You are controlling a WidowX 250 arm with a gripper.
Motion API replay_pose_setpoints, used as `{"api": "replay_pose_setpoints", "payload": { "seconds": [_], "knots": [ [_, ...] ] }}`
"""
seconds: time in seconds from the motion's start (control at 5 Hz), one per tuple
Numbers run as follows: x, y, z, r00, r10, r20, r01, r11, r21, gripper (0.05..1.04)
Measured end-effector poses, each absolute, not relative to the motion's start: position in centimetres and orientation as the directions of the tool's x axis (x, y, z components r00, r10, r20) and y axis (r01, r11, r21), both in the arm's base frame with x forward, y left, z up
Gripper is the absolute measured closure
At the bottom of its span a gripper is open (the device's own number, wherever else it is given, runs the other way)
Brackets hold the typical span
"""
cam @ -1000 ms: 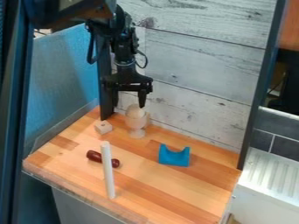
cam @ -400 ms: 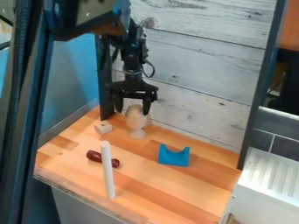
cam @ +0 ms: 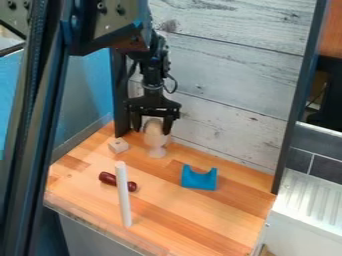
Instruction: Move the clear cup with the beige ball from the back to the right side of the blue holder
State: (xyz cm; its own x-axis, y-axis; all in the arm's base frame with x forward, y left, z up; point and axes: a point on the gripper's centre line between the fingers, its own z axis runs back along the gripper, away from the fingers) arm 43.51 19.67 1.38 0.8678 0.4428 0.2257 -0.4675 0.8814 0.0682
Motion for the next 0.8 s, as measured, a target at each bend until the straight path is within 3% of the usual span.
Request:
{"api": "replay_pose_setpoints", "payload": {
  "seconds": [0.4, 0.8],
  "knots": [
    [43.3, 20.1, 0.6, 0.859, 0.468, 0.207, -0.491, 0.867, 0.079, 0.222],
    [42.3, 18.9, 1.0, 0.868, 0.462, 0.184, -0.476, 0.879, 0.04, 0.222]
  ]
}}
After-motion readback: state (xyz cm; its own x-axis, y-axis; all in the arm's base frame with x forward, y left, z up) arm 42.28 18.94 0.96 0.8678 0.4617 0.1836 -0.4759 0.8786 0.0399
